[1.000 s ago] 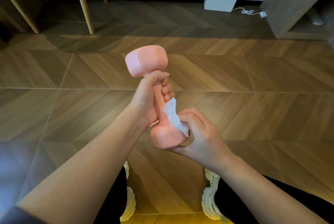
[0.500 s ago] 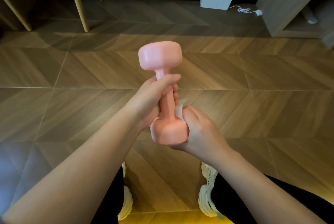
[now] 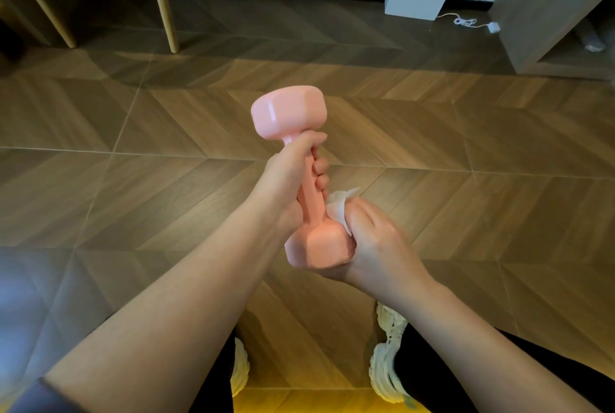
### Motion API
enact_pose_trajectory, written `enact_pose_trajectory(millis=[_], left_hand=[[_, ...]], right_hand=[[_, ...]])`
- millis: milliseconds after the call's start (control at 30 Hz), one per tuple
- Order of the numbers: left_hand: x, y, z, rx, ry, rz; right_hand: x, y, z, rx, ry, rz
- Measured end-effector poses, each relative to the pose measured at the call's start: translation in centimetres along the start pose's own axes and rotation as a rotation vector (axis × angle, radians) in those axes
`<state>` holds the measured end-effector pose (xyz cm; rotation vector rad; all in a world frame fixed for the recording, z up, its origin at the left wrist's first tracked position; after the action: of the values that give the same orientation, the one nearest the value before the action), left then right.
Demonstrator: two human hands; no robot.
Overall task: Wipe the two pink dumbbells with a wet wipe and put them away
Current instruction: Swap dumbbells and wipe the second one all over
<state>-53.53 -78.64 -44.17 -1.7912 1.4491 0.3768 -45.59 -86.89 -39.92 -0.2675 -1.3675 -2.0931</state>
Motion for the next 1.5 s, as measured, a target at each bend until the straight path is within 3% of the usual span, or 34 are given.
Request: enact_pose_trajectory(millis=[167, 300, 500, 633, 800, 1000, 1200, 1333, 1500], left_hand=[[-0.7, -1.6, -0.9, 0.143, -0.016, 0.033], [-1.6, -3.0, -1.5, 0.299, -0.042, -0.010], [-1.9, -1.4, -0.5, 0.113, -0.191, 0.211], [-1.7, -0.7, -0.4, 0.035, -0.162, 0.135], [-1.7, 0.6, -0.1, -0.057, -0.112, 0.054], [-0.9, 0.3, -0.3, 0.035, -0.023, 0.054], [-1.5, -2.1, -1.7, 0.234, -0.034, 0.074], [-1.5, -0.8, -1.1, 0.096, -0.070, 0.155], [-0.5, 0.4, -1.0, -0.011, 0.030, 0.036]], right_hand=[[-1.0, -1.2, -0.1, 0.160, -0.107, 0.119], [-1.4, -0.2, 0.2, 0.155, -0.142, 0.159], [-1.5, 1.5, 0.6, -0.001, -0.073, -0.017], [-0.2, 1.8, 0.4, -0.033, 0.022, -0.106], [0.8, 1.6, 0.6, -0.056, 0.057, -0.040], [-0.5, -1.0, -0.3, 0.101, -0.092, 0.040], [-0.7, -0.1, -0.2, 0.106, -0.114, 0.137], [0.2, 1.6, 0.3, -0.014, 0.018, -0.064], [0.9, 3.2, 0.4, -0.067, 0.125, -0.166]])
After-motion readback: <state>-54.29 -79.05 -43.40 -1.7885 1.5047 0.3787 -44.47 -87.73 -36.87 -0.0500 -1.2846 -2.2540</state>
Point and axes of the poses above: each hand's wrist, its own z-axis towards the middle knuckle, its own y-axis out of the back of the hand, x = y × z, the point moved 9 cm from there along z, towards the middle knuckle, and after that the axes turned 3 degrees about -x, right-handed, at the moved point
